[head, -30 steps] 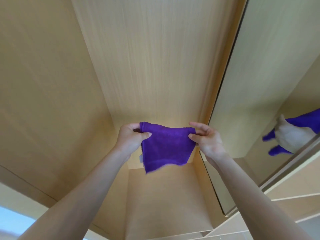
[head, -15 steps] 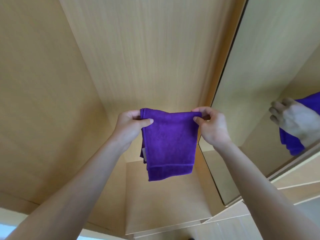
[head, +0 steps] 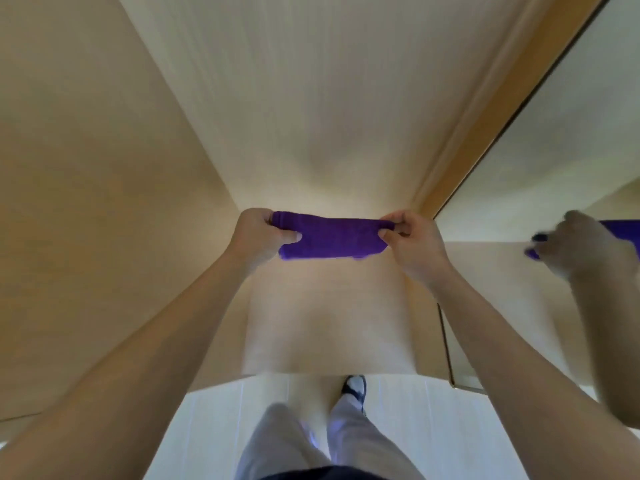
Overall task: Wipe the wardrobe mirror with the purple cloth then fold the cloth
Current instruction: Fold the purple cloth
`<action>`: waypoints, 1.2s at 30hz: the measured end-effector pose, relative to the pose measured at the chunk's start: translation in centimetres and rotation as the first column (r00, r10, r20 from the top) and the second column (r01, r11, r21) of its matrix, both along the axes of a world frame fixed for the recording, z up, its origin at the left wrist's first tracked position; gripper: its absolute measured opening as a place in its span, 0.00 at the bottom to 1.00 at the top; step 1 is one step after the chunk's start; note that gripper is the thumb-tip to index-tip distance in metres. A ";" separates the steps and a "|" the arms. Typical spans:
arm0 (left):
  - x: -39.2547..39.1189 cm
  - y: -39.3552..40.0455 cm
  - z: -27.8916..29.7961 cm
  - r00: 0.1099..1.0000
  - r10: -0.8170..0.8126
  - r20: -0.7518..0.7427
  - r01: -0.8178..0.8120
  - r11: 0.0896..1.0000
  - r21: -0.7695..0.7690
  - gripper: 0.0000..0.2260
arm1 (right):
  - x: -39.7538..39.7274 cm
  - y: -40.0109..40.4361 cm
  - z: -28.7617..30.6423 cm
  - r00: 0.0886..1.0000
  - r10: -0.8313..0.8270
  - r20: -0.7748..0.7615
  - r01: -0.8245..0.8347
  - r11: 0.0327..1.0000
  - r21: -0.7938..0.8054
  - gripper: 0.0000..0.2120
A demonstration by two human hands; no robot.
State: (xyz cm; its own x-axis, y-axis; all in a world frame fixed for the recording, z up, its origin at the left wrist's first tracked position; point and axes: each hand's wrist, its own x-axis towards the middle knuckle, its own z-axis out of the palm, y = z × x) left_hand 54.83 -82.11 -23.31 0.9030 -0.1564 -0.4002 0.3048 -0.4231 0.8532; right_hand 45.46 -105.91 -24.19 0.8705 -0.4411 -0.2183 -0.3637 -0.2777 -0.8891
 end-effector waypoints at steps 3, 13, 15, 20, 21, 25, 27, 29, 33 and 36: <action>-1.5 1.4 -4.8 0.986 0.028 -0.163 -0.011 0.994 0.110 0.10 | 0.1 0.6 -5.3 0.986 0.048 -0.160 -0.048 0.999 0.004 0.06; -1.2 2.2 -15.2 0.980 -0.190 0.054 0.169 0.950 0.263 0.15 | -0.2 2.2 -15.2 0.976 0.060 -0.209 -0.069 0.997 -0.036 0.18; -2.5 2.4 -17.9 0.932 -0.310 0.185 0.232 0.908 0.350 0.10 | -1.5 2.7 -17.3 0.970 0.091 -0.225 -0.112 0.990 -0.083 0.17; -6.4 4.1 -25.2 0.908 -0.418 0.034 0.371 0.839 0.397 0.09 | -4.8 3.9 -23.3 0.866 0.193 -0.461 -0.227 0.974 -0.019 0.15; -6.9 4.5 -26.6 0.901 -0.430 -0.046 0.411 0.816 0.406 0.09 | -5.3 4.1 -24.3 0.835 0.203 -0.512 -0.236 0.972 0.000 0.15; -7.4 5.0 -31.0 0.816 -0.442 -0.373 0.566 0.743 0.357 0.06 | -5.9 4.1 -28.2 0.725 0.263 -0.636 -0.318 0.948 0.030 0.13; -6.2 4.2 -32.5 0.801 -0.433 -0.412 0.574 0.750 0.329 0.06 | -5.1 3.8 -29.9 0.721 0.245 -0.649 -0.317 0.949 0.006 0.10; -4.5 3.0 -33.0 0.831 -0.443 -0.337 0.546 0.766 0.340 0.07 | -4.3 3.2 -30.9 0.767 0.170 -0.618 -0.255 0.966 -0.051 0.10; -2.1 1.3 -33.0 0.878 -0.478 -0.006 0.433 0.790 0.433 0.09 | -3.3 2.7 -31.7 0.877 0.068 -0.476 -0.166 0.972 -0.166 0.12; -2.3 0.8 -34.6 0.770 -0.597 0.224 0.409 0.733 0.544 0.11 | -3.6 3.1 -33.2 0.930 0.136 -0.343 -0.258 0.904 -0.342 0.13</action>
